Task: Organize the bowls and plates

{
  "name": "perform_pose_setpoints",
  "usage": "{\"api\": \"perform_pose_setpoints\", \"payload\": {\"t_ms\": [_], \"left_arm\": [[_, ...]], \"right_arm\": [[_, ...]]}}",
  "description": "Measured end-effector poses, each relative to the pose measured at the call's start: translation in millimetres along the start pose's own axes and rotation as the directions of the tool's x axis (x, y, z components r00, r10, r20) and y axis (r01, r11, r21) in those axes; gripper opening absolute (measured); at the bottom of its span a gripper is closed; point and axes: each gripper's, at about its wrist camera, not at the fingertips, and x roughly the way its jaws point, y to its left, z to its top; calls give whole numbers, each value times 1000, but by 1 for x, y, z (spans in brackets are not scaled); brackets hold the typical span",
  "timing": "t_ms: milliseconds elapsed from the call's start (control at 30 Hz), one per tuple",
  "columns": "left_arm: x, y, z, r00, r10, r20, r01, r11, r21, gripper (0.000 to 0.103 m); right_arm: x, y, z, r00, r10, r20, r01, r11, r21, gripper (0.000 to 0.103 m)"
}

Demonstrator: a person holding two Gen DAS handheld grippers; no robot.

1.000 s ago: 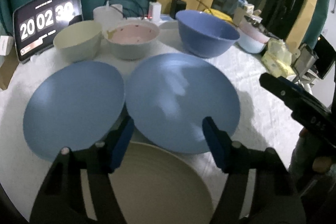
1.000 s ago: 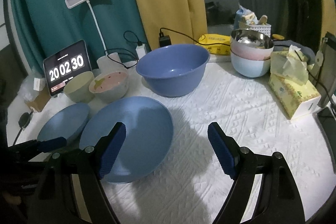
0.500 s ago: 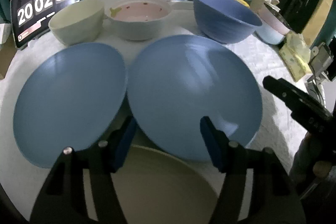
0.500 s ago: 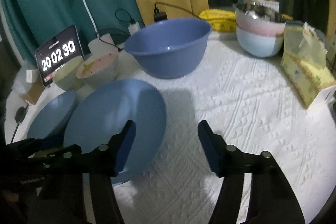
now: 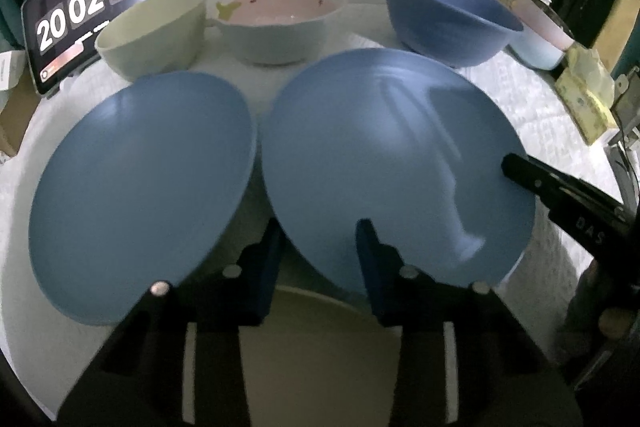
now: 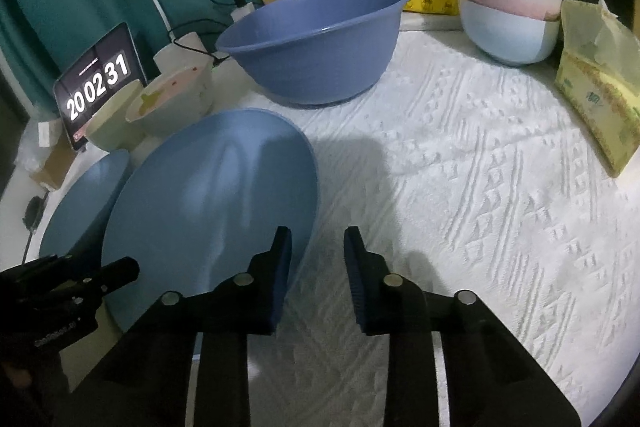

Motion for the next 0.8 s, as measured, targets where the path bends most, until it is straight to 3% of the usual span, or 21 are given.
{"api": "perform_pose_setpoints", "payload": {"t_ms": [100, 800], "left_arm": [[-1, -1, -1, 1000, 3, 1, -3, 1000, 3, 27], [-21, -30, -16, 996, -85, 14, 84, 994, 62, 27]], "right_arm": [[0, 3, -1, 1000, -5, 2, 5, 1000, -12, 16], [-46, -14, -21, 994, -98, 48, 98, 995, 3, 16]]}}
